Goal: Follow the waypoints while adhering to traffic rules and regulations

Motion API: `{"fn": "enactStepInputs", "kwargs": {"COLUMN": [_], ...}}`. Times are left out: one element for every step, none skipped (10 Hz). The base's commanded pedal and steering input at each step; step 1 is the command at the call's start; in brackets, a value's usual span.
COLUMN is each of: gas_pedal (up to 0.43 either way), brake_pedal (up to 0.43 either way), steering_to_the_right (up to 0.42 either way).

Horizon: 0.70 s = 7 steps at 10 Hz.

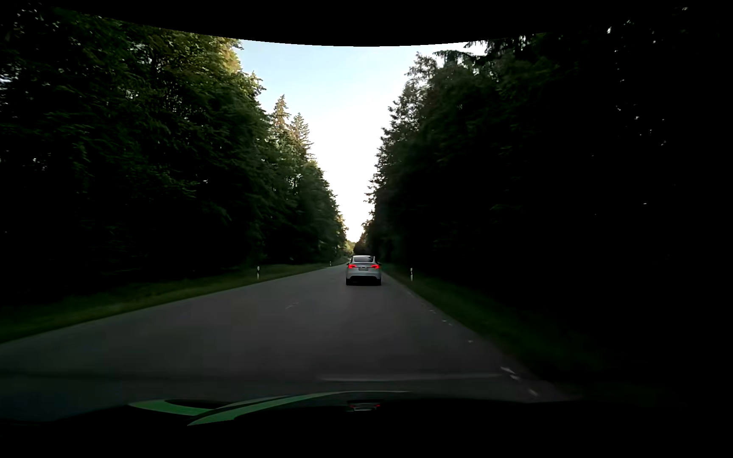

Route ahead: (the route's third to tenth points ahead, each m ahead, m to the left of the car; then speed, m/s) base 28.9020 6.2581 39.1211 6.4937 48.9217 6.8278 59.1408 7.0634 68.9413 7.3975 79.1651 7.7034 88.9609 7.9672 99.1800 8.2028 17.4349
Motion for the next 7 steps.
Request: {"fn": "enactStepInputs", "kwargs": {"gas_pedal": [0.0,0.0,0.008,0.02,0.02,0.028,0.028], "brake_pedal": [0.0,0.0,0.0,0.0,0.0,0.0,0.0], "steering_to_the_right": [0.0,0.0,0.0,0.0,0.0,0.0,0.0]}}
